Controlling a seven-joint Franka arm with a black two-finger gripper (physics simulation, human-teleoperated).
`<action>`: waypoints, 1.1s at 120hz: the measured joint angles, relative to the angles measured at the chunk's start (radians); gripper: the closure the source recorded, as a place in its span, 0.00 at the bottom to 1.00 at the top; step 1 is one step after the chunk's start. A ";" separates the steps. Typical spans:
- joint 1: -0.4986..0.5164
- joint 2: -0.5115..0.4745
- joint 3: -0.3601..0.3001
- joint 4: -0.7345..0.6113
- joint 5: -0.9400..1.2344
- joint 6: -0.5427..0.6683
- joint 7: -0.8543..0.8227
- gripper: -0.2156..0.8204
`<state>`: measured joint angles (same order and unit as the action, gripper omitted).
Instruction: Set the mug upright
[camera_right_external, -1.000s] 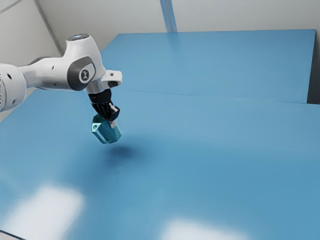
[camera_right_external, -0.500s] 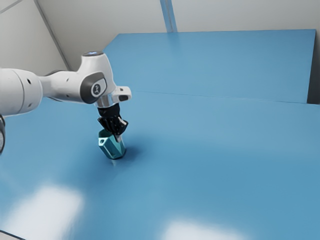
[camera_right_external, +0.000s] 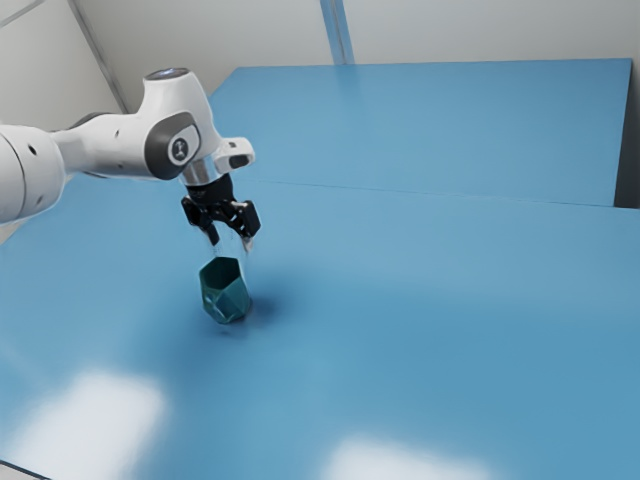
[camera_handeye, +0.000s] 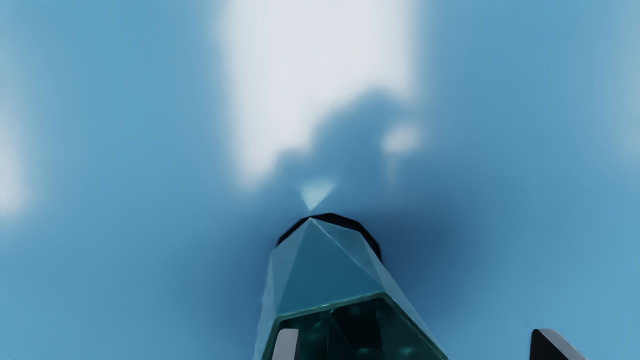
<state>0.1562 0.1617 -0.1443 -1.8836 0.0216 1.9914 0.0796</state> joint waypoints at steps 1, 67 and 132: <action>0.000 -0.001 0.000 0.009 -0.001 -0.005 0.000 0.32; 0.002 0.006 0.003 0.361 -0.052 -0.316 -0.018 0.22; 0.002 0.001 0.003 0.426 -0.042 -0.439 -0.026 0.21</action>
<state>0.1582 0.1631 -0.1409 -1.4574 -0.0206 1.5522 0.0539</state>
